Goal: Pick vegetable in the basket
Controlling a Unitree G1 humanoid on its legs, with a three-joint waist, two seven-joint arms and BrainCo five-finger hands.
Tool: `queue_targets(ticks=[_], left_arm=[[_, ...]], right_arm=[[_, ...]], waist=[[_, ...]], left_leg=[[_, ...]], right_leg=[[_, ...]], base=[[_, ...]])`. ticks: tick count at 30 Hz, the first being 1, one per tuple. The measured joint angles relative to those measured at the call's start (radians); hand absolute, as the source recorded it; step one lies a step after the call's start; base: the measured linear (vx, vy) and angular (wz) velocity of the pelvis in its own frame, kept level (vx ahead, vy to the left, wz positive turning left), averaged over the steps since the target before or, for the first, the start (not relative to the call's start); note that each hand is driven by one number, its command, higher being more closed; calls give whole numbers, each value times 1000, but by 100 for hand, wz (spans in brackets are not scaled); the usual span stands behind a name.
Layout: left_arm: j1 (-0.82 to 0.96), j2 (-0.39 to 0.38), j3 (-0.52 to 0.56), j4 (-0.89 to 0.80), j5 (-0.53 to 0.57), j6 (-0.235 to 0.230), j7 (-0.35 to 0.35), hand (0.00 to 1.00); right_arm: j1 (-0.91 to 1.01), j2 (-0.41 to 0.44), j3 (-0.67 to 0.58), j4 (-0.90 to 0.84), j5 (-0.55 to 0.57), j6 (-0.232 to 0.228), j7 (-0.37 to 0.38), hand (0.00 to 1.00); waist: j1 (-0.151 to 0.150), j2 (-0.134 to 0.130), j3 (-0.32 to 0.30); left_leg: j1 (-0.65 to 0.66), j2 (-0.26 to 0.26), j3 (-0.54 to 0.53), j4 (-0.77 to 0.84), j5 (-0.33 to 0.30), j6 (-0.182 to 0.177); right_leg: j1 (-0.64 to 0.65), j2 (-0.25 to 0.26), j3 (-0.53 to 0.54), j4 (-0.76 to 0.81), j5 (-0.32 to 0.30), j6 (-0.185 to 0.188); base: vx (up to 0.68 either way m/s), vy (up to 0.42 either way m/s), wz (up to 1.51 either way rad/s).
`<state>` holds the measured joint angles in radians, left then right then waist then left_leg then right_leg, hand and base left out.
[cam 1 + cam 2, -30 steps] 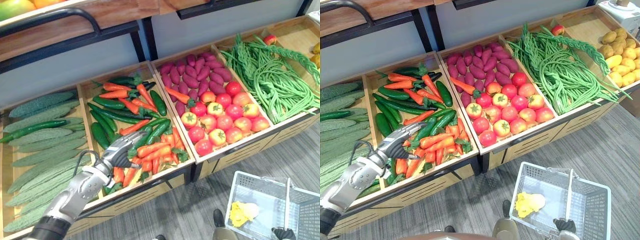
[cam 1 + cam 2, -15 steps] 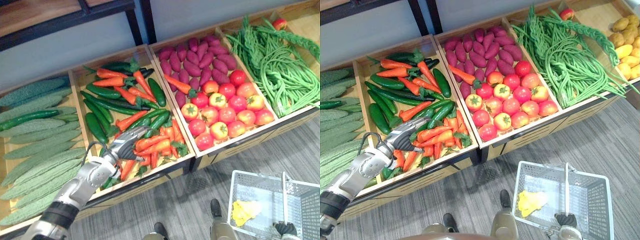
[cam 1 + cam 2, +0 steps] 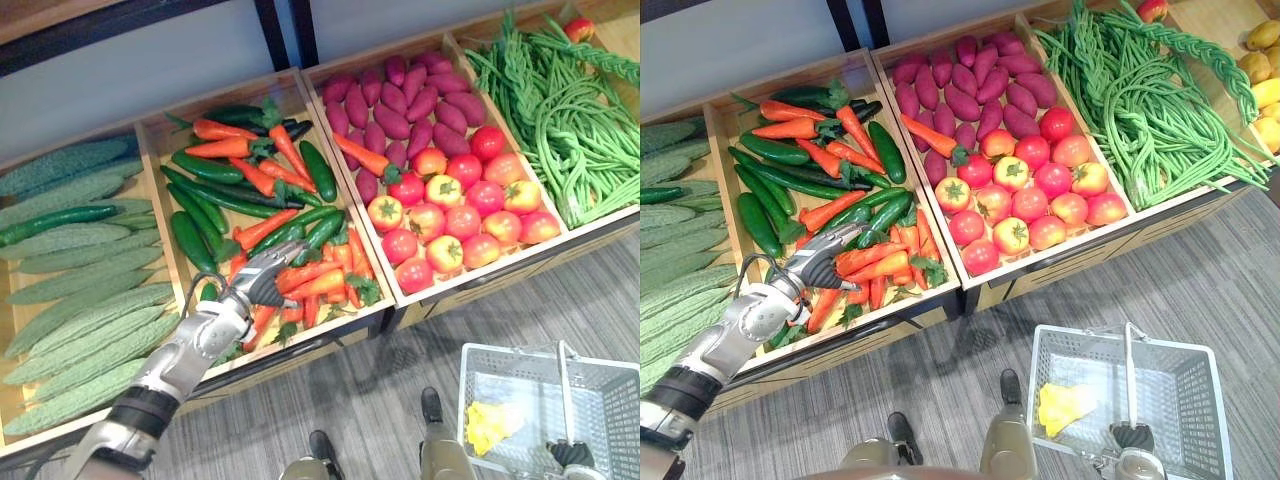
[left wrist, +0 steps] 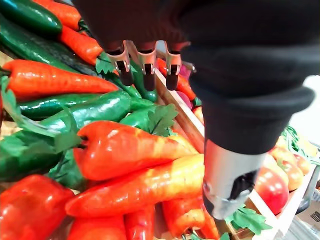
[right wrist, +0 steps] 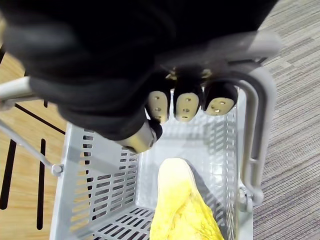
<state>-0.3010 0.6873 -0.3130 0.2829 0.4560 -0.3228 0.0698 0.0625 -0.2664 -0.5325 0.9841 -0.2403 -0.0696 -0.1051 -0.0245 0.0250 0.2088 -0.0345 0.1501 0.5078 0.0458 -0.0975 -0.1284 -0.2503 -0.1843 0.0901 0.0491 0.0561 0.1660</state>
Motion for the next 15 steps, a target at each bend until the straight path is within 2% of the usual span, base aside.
queue_targets(ticks=[9, 12, 15], left_arm=[[-34, -18, -42, 8, 3, 5, 0, 0], [-48, -21, -45, 23, 40, 6, 1, 0], [-58, -45, -44, 92, 66, 28, 4, 0]], right_arm=[[1, 3, 24, -34, 0, 4, -1, 100], [0, 3, 27, -44, 0, 4, -3, 100], [0, 3, 28, -48, 0, 4, -3, 100]], waist=[[0, -8, 14], [1, -9, 15], [0, -9, 15]], left_leg=[[-19, 1, -4, 12, 2, 3], [-41, 1, -4, 21, 3, 4], [-50, 4, 0, 27, 3, 4]], right_leg=[[-12, -5, -9, 5, 1, 2], [-31, -7, -8, 9, 4, 6], [-41, -5, -4, 9, 6, 10]], base=[[-8, -6, 3], [0, 0, 0], [-4, -13, -3]])
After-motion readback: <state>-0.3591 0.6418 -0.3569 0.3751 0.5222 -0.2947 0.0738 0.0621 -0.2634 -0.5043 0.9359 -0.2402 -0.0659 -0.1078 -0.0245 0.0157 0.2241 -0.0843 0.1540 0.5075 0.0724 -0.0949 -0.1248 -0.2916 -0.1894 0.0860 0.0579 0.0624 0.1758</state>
